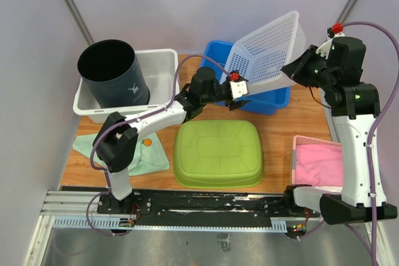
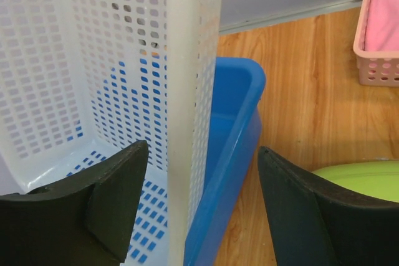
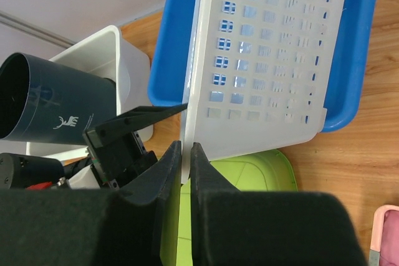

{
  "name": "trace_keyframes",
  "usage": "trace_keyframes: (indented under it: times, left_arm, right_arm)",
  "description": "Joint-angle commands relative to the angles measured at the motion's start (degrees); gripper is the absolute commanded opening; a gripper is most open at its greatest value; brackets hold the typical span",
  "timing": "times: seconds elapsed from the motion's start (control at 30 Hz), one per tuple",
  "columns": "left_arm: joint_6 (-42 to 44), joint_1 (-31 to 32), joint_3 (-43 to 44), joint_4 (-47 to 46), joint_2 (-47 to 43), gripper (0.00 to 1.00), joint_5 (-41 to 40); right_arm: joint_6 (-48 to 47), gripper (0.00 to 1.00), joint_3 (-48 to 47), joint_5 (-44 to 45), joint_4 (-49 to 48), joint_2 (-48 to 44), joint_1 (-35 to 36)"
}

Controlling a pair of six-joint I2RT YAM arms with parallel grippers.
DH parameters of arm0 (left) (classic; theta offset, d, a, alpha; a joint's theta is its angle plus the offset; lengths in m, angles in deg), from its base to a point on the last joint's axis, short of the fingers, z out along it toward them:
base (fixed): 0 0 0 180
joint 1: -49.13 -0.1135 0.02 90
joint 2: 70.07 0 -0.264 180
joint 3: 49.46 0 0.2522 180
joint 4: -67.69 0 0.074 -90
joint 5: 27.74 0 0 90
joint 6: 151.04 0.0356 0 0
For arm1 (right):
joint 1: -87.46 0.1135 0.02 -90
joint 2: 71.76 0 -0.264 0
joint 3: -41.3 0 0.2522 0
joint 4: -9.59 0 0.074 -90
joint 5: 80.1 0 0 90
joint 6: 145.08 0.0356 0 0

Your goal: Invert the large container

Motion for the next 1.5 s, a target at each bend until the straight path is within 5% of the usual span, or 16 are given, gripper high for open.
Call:
trace_keyframes:
  times: [0.0, 0.27, 0.4, 0.53, 0.67, 0.73, 0.9, 1.13, 1.47]
  left_arm:
    - [0.0, 0.0, 1.8, -0.6, -0.1, 0.66, 2.0]
    - [-0.1, 0.8, 3.3, -0.6, 2.3, 0.15, -1.0]
    - [-0.4, 0.8, 3.6, -0.7, 1.4, 0.01, -2.1]
    - [-0.9, 0.8, 2.7, -1.3, -0.5, 0.00, -5.0]
    - [-7.7, 0.6, -1.2, -10.6, -3.3, 0.00, -8.8]
    - [-10.2, 0.4, -1.7, -12.5, -3.9, 0.00, -9.9]
    - [-19.2, -0.5, 3.6, -11.0, -5.0, 0.00, -13.4]
    - [-34.1, -1.9, 17.8, 3.0, -8.1, 0.00, -13.1]
    - [-57.0, -10.4, 16.9, 15.6, -21.0, 0.00, -8.0]
  right_arm:
    - [-1.5, 0.01, 0.7, -3.6, 0.1, -1.3, -0.2]
    - [-1.2, 0.01, 0.6, -8.0, -1.6, -1.0, -0.2]
    - [-1.3, 0.01, 0.7, -8.2, -2.0, -1.2, -0.2]
    - [-1.9, 0.01, -0.3, -11.5, -2.0, -0.1, -1.2]
    - [-4.8, 0.62, -2.1, -11.5, -1.0, -0.5, -4.4]
    - [-6.6, 0.72, -2.8, -11.1, -0.7, -2.0, -7.6]
    - [-11.5, 0.76, -6.2, -4.9, 0.0, -6.3, -11.2]
    - [-17.5, 0.80, -9.4, -0.7, 1.3, -8.5, -11.1]
    - [-14.6, 0.80, -3.6, -18.4, -5.5, -9.0, -11.2]
